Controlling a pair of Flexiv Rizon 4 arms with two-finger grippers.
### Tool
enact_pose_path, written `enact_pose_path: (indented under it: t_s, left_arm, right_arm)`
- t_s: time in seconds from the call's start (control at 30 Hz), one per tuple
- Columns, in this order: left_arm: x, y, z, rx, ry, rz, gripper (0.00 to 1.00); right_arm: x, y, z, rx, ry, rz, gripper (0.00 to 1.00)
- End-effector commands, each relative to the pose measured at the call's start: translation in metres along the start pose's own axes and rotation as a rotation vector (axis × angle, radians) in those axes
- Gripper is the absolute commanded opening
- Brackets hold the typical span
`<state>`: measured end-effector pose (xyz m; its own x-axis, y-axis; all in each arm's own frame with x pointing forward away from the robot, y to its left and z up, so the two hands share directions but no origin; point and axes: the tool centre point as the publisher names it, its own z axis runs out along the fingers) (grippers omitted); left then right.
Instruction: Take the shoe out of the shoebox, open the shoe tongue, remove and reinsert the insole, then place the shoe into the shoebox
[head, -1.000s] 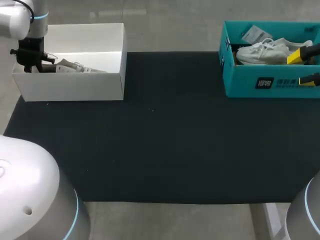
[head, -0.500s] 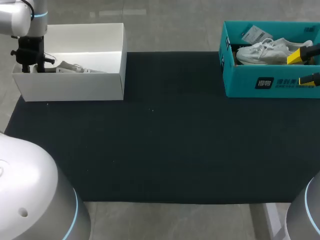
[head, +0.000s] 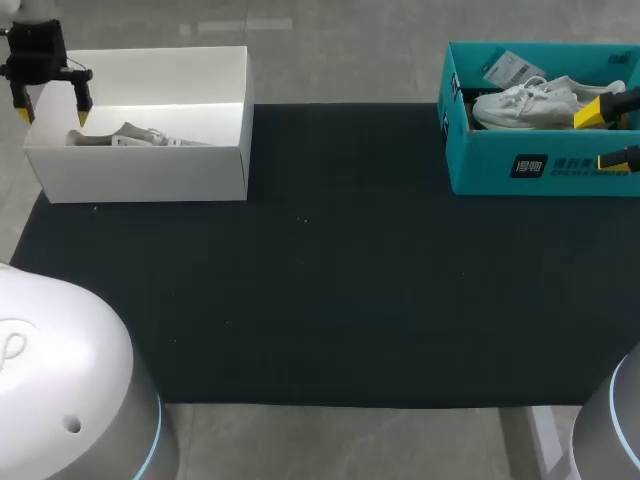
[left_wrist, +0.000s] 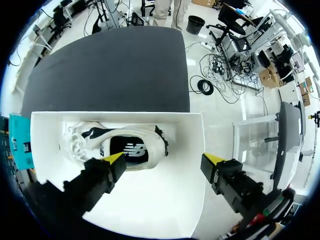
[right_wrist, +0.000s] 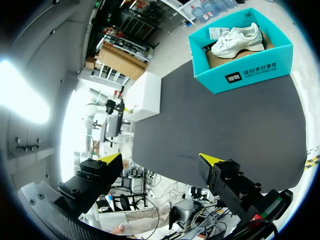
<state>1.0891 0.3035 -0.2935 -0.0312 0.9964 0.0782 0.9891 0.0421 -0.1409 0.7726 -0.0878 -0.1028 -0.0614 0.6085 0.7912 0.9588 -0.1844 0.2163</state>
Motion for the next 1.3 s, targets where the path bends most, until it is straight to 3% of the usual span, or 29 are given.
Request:
enact_pose_path:
  t_s: [0.03,0.23,0.37,0.53,0.73,0.8,1.03,1.23,1.3]
  left_arm:
    - [-0.004,-0.017,-0.036,-0.037,-0.011,-0.018,1.00]
    - [-0.012,-0.012,-0.070,-0.062,-0.030,-0.031,1.00]
    - [-0.013,-0.011,-0.090,-0.037,-0.052,-0.023,1.00]
    - [-0.013,-0.015,-0.115,-0.078,-0.052,-0.038,1.00]
    - [-0.021,-0.009,-0.136,-0.074,-0.034,-0.010,1.00]
    - [-0.021,-0.009,-0.136,-0.074,-0.034,-0.010,1.00]
    - [-0.021,-0.009,-0.136,-0.074,-0.034,-0.010,1.00]
    - [-0.021,-0.009,-0.136,-0.074,-0.034,-0.010,1.00]
    - [-0.021,-0.009,-0.136,-0.074,-0.034,-0.010,1.00]
  right_arm:
    - [0.000,0.000,0.000,-0.001,-0.003,0.001,1.00]
    - [0.000,0.000,0.000,-0.001,-0.003,0.001,1.00]
    - [0.000,0.000,0.000,-0.001,-0.003,0.001,1.00]
    - [0.000,0.000,0.000,-0.001,-0.003,0.001,1.00]
    - [0.000,0.000,0.000,-0.001,-0.003,0.001,1.00]
    - [-0.004,0.013,-0.005,-0.020,-0.005,-0.007,1.00]
    - [-0.017,0.071,-0.028,-0.042,-0.228,-0.104,1.00]
    - [-0.037,0.127,-0.039,-0.004,-0.521,-0.159,1.00]
    - [-0.045,0.146,-0.041,-0.032,-0.604,-0.142,1.00]
